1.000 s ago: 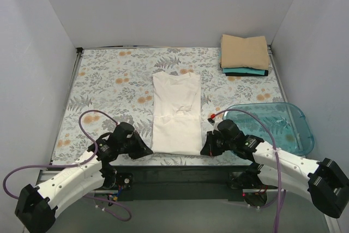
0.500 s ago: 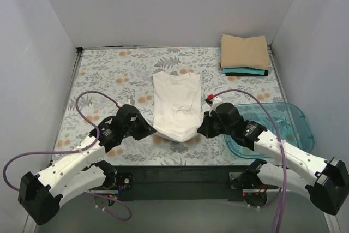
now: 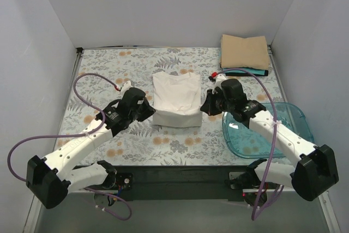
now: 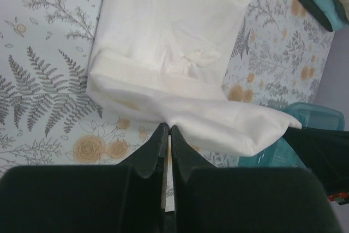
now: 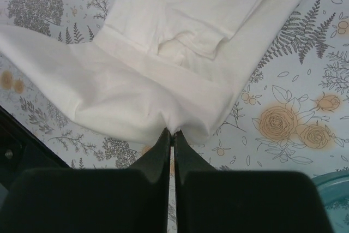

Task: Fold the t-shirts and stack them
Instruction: Fold the tshirt, then neatly place the folded tshirt to the corner

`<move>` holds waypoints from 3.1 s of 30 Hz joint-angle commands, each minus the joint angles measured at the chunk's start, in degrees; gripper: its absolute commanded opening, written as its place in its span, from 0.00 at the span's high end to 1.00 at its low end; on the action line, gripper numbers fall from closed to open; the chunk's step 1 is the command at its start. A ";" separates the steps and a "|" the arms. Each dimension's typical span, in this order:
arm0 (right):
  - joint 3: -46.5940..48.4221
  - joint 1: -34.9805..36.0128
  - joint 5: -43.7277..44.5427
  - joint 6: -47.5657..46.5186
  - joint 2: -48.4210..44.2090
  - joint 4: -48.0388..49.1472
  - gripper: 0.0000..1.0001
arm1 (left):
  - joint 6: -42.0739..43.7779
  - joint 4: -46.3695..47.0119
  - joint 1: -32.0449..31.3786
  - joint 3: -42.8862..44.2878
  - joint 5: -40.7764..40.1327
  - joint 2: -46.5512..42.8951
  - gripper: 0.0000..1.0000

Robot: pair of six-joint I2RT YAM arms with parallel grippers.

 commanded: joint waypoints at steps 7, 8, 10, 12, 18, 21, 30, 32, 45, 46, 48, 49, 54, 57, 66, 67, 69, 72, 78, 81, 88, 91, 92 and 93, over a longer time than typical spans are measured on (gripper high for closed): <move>11.81 -6.71 -13.40 -4.20 8.75 2.30 0.99 | 6.61 1.50 3.14 15.26 -8.49 13.26 1.00; 12.43 -7.85 -14.20 -4.11 9.54 2.22 0.99 | 7.13 1.68 3.50 16.24 -8.49 14.32 1.00; 14.28 -8.99 -15.35 -4.11 11.56 2.39 0.99 | 8.19 1.86 4.46 18.17 -9.19 16.77 1.00; 16.55 -10.49 -16.05 -4.55 13.49 2.57 0.99 | 8.72 2.47 5.34 20.72 -9.19 18.28 1.00; 22.54 -13.13 -22.29 -5.25 19.81 2.57 0.99 | 11.79 4.49 8.33 26.87 -8.49 23.46 1.00; 25.61 -13.48 -24.31 -5.43 23.07 2.65 0.99 | 12.94 5.72 9.65 28.63 -7.00 26.01 1.00; 33.08 -15.68 -26.60 -4.90 30.71 2.65 0.99 | 15.66 9.59 12.81 32.15 -3.40 32.86 1.00; 33.97 -16.03 -27.56 -4.55 32.21 2.65 0.99 | 15.84 10.20 13.60 32.59 -2.87 33.84 1.00; 42.05 -18.67 -30.29 -3.15 44.25 2.92 0.99 | 18.48 15.74 17.74 36.19 0.21 44.29 1.00; 42.40 -18.84 -30.21 -2.88 44.96 2.92 0.99 | 18.65 16.01 17.91 36.55 0.56 44.91 1.00; 43.37 -19.28 -30.03 -2.62 46.71 3.53 0.99 | 18.74 17.58 18.00 36.81 1.09 46.75 1.00; 43.90 -19.37 -29.94 -2.70 47.42 3.71 0.99 | 18.74 18.37 18.09 37.07 1.26 47.37 1.00; 48.90 -21.04 -30.03 -2.88 53.38 4.41 0.99 | 18.30 19.44 18.88 40.23 2.32 53.51 1.00; 51.10 -22.09 -31.61 -2.97 57.08 4.85 0.97 | 17.69 19.35 19.67 42.43 4.24 56.94 1.00; 61.22 -24.64 -36.80 -1.99 64.83 3.89 0.02 | 15.84 13.82 20.73 51.04 6.63 62.85 0.33; 60.26 -24.56 -36.19 -2.52 64.05 3.28 0.02 | 15.75 13.72 20.73 50.96 6.89 62.24 0.06; 58.15 -24.47 -34.52 -3.58 60.36 3.27 0.02 | 16.28 13.72 20.73 49.65 7.15 59.96 0.05; 51.13 -23.59 -28.64 -6.30 53.51 3.18 0.02 | 15.84 13.99 20.64 45.80 8.03 55.65 0.05; 35.92 -19.55 -11.77 -9.47 39.45 4.23 0.02 | 14.70 15.04 20.20 34.81 8.30 43.61 0.05; 28.90 -17.00 -5.34 -9.65 34.08 7.31 0.02 | 13.82 15.75 20.20 26.11 5.85 37.20 0.05; 24.22 -12.70 0.11 -6.58 33.01 10.21 0.02 | 8.91 15.57 20.11 9.23 6.71 22.70 0.04; 24.91 -12.25 2.13 -5.96 35.20 11.18 0.02 | 6.97 16.18 19.94 1.59 7.15 16.28 0.04; 25.44 -12.17 1.70 -5.87 37.04 11.18 0.02 | 6.27 16.45 19.85 0.00 6.80 14.78 0.04; 25.79 -12.08 1.27 -5.52 37.93 11.27 0.02 | 6.26 16.36 19.76 -2.62 6.28 12.42 0.04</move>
